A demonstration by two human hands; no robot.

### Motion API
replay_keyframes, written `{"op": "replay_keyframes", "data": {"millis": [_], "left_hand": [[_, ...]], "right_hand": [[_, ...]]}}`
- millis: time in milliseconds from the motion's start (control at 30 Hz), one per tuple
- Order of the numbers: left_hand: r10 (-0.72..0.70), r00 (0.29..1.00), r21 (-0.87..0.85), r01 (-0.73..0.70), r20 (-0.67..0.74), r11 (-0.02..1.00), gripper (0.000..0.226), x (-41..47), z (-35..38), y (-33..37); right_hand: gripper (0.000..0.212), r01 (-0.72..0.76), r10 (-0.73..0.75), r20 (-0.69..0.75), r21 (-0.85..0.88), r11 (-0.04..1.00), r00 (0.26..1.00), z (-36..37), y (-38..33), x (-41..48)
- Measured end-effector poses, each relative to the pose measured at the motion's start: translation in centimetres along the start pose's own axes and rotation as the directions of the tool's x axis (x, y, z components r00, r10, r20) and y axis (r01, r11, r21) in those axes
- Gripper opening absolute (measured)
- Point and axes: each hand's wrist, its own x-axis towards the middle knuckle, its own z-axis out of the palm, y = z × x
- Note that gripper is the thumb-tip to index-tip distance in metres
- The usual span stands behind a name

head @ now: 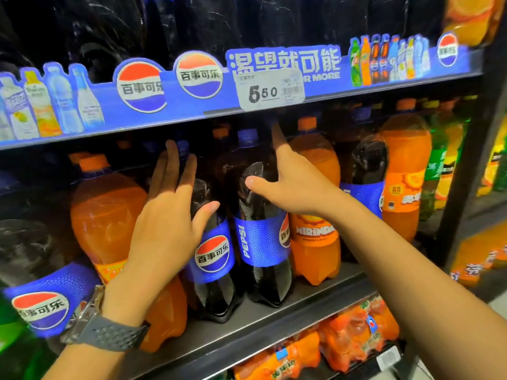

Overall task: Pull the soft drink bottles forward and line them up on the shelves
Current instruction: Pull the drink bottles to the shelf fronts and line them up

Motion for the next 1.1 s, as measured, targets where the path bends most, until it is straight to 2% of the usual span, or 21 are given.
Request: {"op": "replay_keyframes", "data": {"millis": [100, 200, 367, 433, 467, 533, 567, 633, 700, 800, 867, 933, 1033, 1100], "left_hand": [[0.006, 1.0, 0.007, -0.006, 0.001, 1.0, 0.077, -0.1, -0.1, -0.1], [0.005, 1.0, 0.022, -0.005, -0.001, 1.0, 0.076, -0.1, 0.1, 0.1], [-0.02, 1.0, 0.03, 0.02, 0.003, 0.999, 0.076, -0.2, 0.5, 0.5], [-0.031, 1.0, 0.026, 0.031, 0.004, 0.999, 0.075, -0.3, 0.5, 0.6], [-0.032, 0.999, 0.02, 0.032, 0.002, 0.999, 0.076, -0.4, 0.5, 0.6], [-0.029, 1.0, 0.001, 0.029, -0.001, 1.0, 0.076, -0.5, 0.5, 0.6], [-0.029, 1.0, -0.002, 0.029, -0.005, 1.0, 0.074, -0.6, 0.6, 0.6], [-0.046, 0.999, 0.0, 0.046, -0.018, 0.999, 0.071, -0.6, 0.6, 0.8], [-0.042, 0.998, 0.023, 0.043, -0.049, 0.999, 0.065, -0.7, 0.6, 1.6], [0.059, 0.995, 0.038, -0.056, -0.081, 0.998, 0.057, -0.5, 0.8, 3.7], [0.078, 0.993, -0.043, -0.082, -0.085, 0.996, 0.059, 0.1, 0.8, 5.5], [0.113, 0.988, -0.08, -0.122, -0.108, 0.989, 0.057, 0.9, 0.7, 7.3], [0.237, 0.962, -0.096, -0.251, -0.139, 0.963, 0.051, 2.5, 0.8, 10.0], [0.293, 0.952, -0.091, -0.301, -0.093, 0.949, 0.051, 3.8, 1.3, 11.7]], "right_hand": [[0.102, 0.038, -0.038, 0.022, 0.009, 0.999, 0.999, -0.2, 0.1, 0.5], [0.096, 0.069, -0.072, -0.028, -0.095, 0.993, 0.997, 0.3, 0.1, 0.3], [0.096, -0.073, -0.044, -0.325, -0.34, 0.937, 0.944, 2.7, -1.4, -0.8], [0.097, -0.066, -0.069, -0.354, -0.355, 0.933, 0.933, 3.2, -1.5, -1.1], [0.097, -0.033, -0.08, -0.334, -0.32, 0.947, 0.939, 3.1, -1.2, -1.2], [0.087, 0.063, -0.092, -0.31, -0.102, 0.993, 0.946, 2.1, -0.2, -1.7], [0.075, 0.114, -0.099, -0.352, 0.022, 0.993, 0.931, 1.4, 0.7, -2.2], [0.048, 0.159, -0.089, -0.516, 0.094, 0.983, 0.852, -0.1, 3.4, -3.2], [0.036, 0.079, 0.014, -0.595, 0.129, 0.989, 0.804, -1.3, 6.6, -4.4], [0.043, -0.118, 0.238, -0.45, 0.278, 0.953, 0.861, -1.0, 10.1, -5.8], [0.048, -0.193, 0.281, -0.384, 0.254, 0.948, 0.879, 0.6, 11.7, -7.1], [0.052, -0.245, 0.316, -0.359, 0.228, 0.942, 0.879, 2.6, 12.9, -9.0], [0.063, -0.368, 0.448, -0.276, 0.296, 0.882, 0.851, 5.4, 14.7, -11.6], [0.076, -0.418, 0.49, -0.191, 0.32, 0.85, 0.85, 6.8, 15.3, -12.5]]}}
